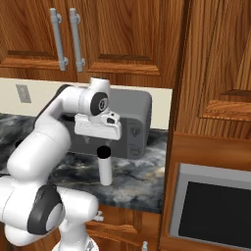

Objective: Move the drinks to the dining counter.

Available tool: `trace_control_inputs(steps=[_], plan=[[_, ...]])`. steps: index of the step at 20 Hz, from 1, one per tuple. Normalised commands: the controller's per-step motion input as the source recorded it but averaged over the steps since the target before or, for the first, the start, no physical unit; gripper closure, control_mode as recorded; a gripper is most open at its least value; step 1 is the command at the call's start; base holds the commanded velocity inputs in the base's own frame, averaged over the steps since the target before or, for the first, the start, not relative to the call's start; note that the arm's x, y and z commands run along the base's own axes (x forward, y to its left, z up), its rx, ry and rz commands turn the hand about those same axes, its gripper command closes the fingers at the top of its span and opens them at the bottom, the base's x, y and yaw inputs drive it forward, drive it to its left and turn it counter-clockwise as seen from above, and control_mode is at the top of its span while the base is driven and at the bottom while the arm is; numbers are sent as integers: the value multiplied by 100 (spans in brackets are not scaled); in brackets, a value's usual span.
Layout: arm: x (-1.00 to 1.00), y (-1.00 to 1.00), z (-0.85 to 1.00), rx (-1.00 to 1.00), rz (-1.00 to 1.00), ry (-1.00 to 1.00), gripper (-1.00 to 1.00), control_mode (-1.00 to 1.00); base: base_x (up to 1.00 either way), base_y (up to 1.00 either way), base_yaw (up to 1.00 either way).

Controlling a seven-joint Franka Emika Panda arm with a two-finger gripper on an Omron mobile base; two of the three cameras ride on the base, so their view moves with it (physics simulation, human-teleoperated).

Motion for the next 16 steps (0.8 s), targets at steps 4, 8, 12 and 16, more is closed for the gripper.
trace_control_inputs(steps=[4, 8, 12, 16], plan=[[27, 0, -29, -3, 0, 20, -100, -100, 0, 0, 0], [27, -1, -7, 0, 0, 5, -100, -100, 0, 0, 0], [20, -6, -2, 0, 0, 0, -100, -100, 0, 0, 0], [1, -20, -15, 0, 0, 0, -100, -100, 0, 0, 0]])
